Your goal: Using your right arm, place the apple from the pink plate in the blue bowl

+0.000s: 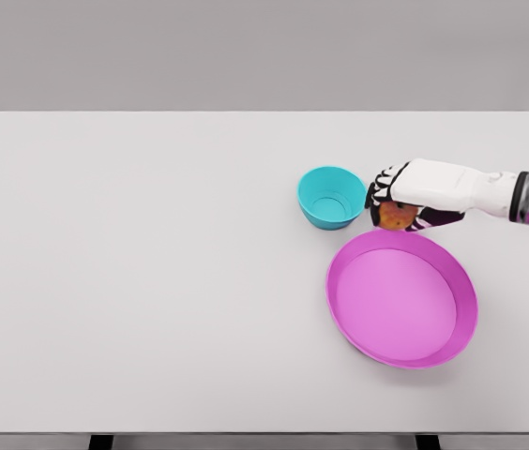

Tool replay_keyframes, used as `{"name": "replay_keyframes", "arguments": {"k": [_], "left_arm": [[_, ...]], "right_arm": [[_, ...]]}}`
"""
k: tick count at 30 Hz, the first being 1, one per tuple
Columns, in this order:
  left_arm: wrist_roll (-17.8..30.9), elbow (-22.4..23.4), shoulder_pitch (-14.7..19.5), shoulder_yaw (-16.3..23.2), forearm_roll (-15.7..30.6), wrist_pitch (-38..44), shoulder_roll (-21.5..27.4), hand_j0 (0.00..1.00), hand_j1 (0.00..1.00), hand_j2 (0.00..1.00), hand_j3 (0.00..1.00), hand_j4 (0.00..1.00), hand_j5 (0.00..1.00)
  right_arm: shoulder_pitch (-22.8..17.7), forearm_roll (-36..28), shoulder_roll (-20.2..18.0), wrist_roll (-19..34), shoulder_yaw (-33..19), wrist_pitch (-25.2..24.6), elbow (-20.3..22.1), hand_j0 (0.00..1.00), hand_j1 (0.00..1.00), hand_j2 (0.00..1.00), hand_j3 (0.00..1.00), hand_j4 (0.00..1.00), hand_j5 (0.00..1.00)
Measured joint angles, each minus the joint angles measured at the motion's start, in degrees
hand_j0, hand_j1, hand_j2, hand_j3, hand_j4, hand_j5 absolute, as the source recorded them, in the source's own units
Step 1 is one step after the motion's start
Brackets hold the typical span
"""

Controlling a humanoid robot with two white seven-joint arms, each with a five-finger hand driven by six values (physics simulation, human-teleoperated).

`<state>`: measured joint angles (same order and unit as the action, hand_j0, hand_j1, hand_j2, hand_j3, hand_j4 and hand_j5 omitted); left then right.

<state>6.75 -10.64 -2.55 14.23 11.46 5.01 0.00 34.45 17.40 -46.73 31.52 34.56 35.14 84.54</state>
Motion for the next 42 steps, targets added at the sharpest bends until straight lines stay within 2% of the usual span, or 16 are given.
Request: {"name": "replay_keyframes", "arguments": {"k": [15,26,31,33,34,35,42], "left_arm": [[0.0,0.0,0.0,0.0,0.0,0.0,0.0,1.0,1.0,1.0,1.0,1.0,1.0],[0.0,0.0,0.0,0.0,0.0,0.0,0.0,1.0,1.0,1.0,1.0,1.0,1.0],[0.0,0.0,0.0,0.0,0.0,0.0,0.0,1.0,1.0,1.0,1.0,1.0,1.0],[0.0,0.0,0.0,0.0,0.0,0.0,0.0,1.0,1.0,1.0,1.0,1.0,1.0],[0.0,0.0,0.0,0.0,0.0,0.0,0.0,1.0,1.0,1.0,1.0,1.0,1.0],[0.0,0.0,0.0,0.0,0.0,0.0,0.0,1.0,1.0,1.0,1.0,1.0,1.0],[0.0,0.0,0.0,0.0,0.0,0.0,0.0,1.0,1.0,1.0,1.0,1.0,1.0]], "right_arm": [[4.2,0.1,5.9,0.1,0.3,0.0,-5.4,0.42,0.42,0.42,0.42,0.42,0.42],[10.5,0.3,10.7,0.1,6.1,0.1,-13.7,0.43,0.43,0.43,0.43,0.43,0.43],[11.2,0.3,11.9,0.0,7.6,0.0,-15.4,0.44,0.44,0.44,0.44,0.44,0.44],[11.4,0.3,12.3,0.0,7.9,0.0,-15.6,0.54,0.54,0.54,0.54,0.54,0.54],[11.4,0.3,12.5,0.0,8.0,0.0,-15.7,0.78,0.78,0.78,0.78,0.78,0.78],[11.4,0.3,12.6,0.0,8.0,0.0,-15.8,0.97,0.97,0.97,0.97,0.97,0.97],[11.8,0.2,12.9,0.0,8.4,0.0,-15.2,1.0,1.0,1.0,1.0,1.0,1.0]]}}
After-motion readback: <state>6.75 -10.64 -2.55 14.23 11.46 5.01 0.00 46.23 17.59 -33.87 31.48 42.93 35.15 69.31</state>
